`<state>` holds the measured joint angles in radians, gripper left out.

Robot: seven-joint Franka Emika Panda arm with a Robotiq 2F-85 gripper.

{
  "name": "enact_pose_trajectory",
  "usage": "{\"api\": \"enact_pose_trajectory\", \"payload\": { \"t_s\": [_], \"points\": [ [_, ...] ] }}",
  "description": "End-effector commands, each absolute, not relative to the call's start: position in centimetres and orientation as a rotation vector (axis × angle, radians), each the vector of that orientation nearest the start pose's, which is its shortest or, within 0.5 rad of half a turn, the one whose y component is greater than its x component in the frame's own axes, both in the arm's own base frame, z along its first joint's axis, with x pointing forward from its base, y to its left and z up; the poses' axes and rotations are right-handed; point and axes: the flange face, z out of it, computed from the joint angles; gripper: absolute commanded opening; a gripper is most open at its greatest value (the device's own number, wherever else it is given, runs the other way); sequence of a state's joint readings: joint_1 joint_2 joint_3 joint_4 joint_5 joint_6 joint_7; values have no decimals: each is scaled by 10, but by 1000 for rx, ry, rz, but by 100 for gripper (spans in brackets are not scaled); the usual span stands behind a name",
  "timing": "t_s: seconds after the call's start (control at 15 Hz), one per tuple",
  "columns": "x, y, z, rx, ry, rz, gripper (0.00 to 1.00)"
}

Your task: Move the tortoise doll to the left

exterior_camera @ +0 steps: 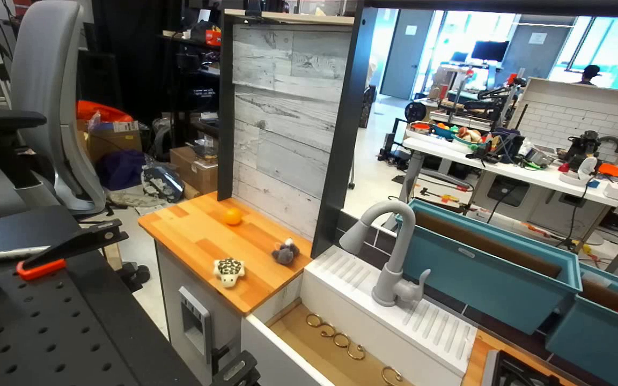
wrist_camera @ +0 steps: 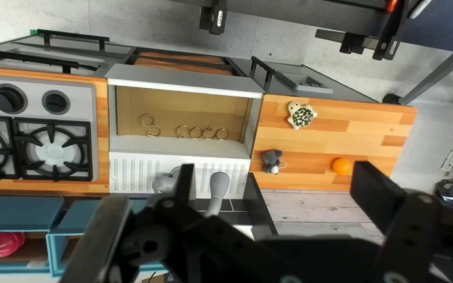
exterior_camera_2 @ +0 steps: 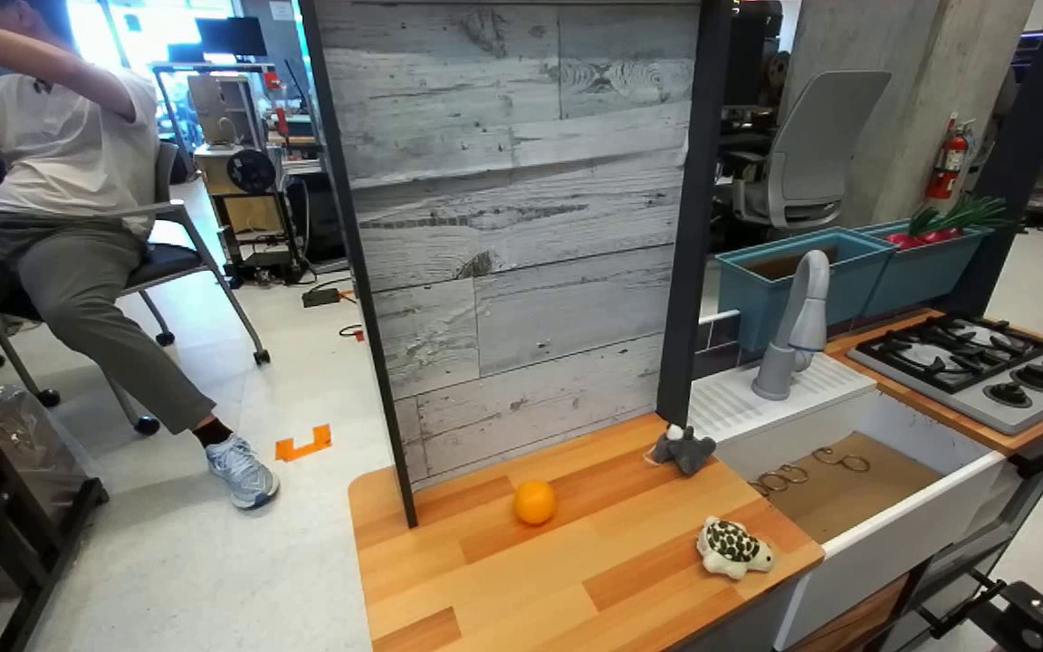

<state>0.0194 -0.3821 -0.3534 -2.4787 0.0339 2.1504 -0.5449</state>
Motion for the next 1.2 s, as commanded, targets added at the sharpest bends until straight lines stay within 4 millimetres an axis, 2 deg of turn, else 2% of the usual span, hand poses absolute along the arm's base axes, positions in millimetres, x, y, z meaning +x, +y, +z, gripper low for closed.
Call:
{"api": "enact_pose_trajectory", "payload": {
  "t_s": [0.0,0.27,0.47,0.67,0.87,1.13],
  "points": [
    [412,-127,420,-3006,-316,-137,100],
    [434,-61,392,-3089,-373,-157,100],
    [448,-1,352,-3120,-368,-157,100],
    [457,46,303,-3131,-302,-115,100],
    [468,68,253,-3152,-206,-87,100],
    [486,71,194,-3221,-142,-16,100]
  ]
}}
